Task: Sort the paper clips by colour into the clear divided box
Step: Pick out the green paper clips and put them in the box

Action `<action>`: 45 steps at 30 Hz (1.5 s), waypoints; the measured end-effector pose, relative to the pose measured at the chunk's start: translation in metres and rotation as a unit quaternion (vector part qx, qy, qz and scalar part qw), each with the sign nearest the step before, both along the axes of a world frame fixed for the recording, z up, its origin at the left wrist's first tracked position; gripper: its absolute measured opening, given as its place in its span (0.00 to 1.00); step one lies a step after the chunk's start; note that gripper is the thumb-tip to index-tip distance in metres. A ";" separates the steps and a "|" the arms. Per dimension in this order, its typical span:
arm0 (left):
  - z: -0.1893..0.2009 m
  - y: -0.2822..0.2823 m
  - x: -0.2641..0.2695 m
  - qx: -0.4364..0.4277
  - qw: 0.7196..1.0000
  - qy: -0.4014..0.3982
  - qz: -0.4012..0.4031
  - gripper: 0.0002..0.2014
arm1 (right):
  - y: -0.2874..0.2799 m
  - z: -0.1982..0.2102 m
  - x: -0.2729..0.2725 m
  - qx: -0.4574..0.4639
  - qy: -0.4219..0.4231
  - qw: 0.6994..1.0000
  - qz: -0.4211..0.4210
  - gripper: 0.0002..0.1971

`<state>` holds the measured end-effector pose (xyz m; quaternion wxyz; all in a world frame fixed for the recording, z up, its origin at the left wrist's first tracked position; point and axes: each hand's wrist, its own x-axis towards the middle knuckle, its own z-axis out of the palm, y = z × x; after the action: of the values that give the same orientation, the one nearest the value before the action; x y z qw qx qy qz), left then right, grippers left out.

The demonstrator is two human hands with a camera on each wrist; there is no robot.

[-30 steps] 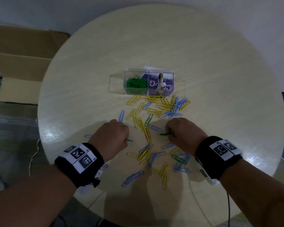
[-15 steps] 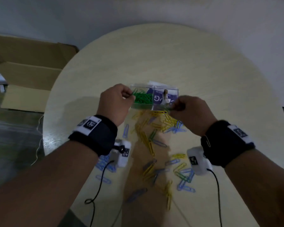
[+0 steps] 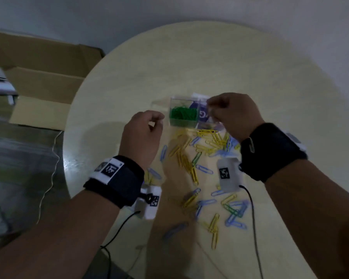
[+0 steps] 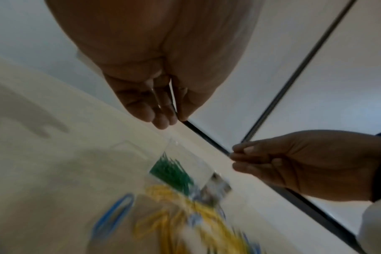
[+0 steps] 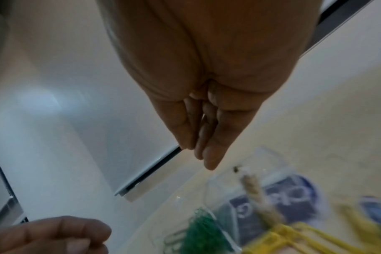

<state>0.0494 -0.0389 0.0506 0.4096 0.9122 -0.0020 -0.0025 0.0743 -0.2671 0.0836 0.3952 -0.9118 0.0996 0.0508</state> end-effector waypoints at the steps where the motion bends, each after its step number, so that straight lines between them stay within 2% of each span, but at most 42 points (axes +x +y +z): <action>1: -0.003 0.000 -0.014 0.020 0.999 0.003 -0.033 0.08 | -0.008 0.000 -0.021 -0.005 -0.011 1.000 -0.001 0.09; 4: -0.020 -0.006 -0.055 0.080 0.979 -0.020 -0.188 0.09 | -0.030 -0.018 -0.101 -0.053 -0.016 0.998 0.000 0.10; 6: -0.034 -0.012 -0.079 0.150 0.944 -0.034 -0.291 0.14 | -0.035 -0.032 -0.154 -0.079 -0.004 0.997 -0.004 0.14; 8: -0.042 -0.016 -0.096 0.198 0.915 -0.028 -0.351 0.19 | -0.037 -0.048 -0.200 -0.139 -0.012 0.989 0.043 0.12; 9: -0.044 -0.015 -0.103 0.213 0.904 -0.027 -0.369 0.21 | -0.036 -0.054 -0.220 -0.179 0.005 0.981 0.080 0.16; 11: -0.048 -0.006 -0.111 0.249 0.887 -0.028 -0.387 0.25 | -0.031 -0.068 -0.254 -0.228 0.078 0.959 0.147 0.32; 13: -0.051 0.007 -0.113 0.274 0.878 -0.022 -0.392 0.27 | -0.023 -0.074 -0.273 -0.240 0.121 0.948 0.169 0.43; 17: -0.053 0.030 -0.113 0.282 0.886 -0.016 -0.367 0.29 | -0.016 -0.082 -0.269 -0.240 0.092 0.948 0.187 0.42; 19: -0.050 0.033 -0.114 0.275 0.896 -0.014 -0.349 0.29 | -0.016 -0.086 -0.257 -0.208 0.065 0.960 0.175 0.40; 21: -0.044 0.029 -0.116 0.255 0.906 -0.039 -0.336 0.26 | -0.023 -0.090 -0.245 -0.149 0.042 0.981 0.112 0.38; 23: -0.039 0.020 -0.122 0.228 0.909 -0.075 -0.341 0.20 | -0.037 -0.090 -0.235 -0.104 0.003 0.994 0.024 0.31; 26: -0.038 0.006 -0.137 0.211 0.896 -0.097 -0.378 0.14 | -0.056 -0.084 -0.231 -0.139 -0.096 0.984 -0.061 0.14; 29: -0.040 0.001 -0.149 0.235 0.889 -0.078 -0.385 0.12 | -0.049 -0.080 -0.235 -0.155 -0.111 0.982 -0.016 0.07; 34: -0.043 0.013 -0.153 0.208 0.900 -0.045 -0.379 0.10 | -0.029 -0.084 -0.230 -0.162 -0.033 0.982 0.095 0.16; 36: -0.044 0.017 -0.151 0.182 0.905 -0.041 -0.382 0.10 | -0.031 -0.086 -0.221 -0.163 -0.020 0.983 0.086 0.17; 40: -0.040 0.014 -0.133 0.141 0.916 -0.045 -0.372 0.07 | -0.044 -0.084 -0.200 -0.157 -0.040 0.987 0.016 0.13; 43: -0.035 -0.005 -0.100 0.149 0.937 -0.052 -0.313 0.10 | -0.047 -0.075 -0.192 -0.151 -0.053 0.987 -0.017 0.07; 45: -0.035 -0.023 -0.073 0.172 0.949 -0.044 -0.261 0.12 | -0.040 -0.070 -0.194 -0.153 -0.033 0.987 0.017 0.05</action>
<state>-0.0232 -0.0615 0.0155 0.2312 0.9357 -0.2572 -0.0695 -0.1192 -0.3070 0.0140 0.2527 -0.9643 0.0777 0.0115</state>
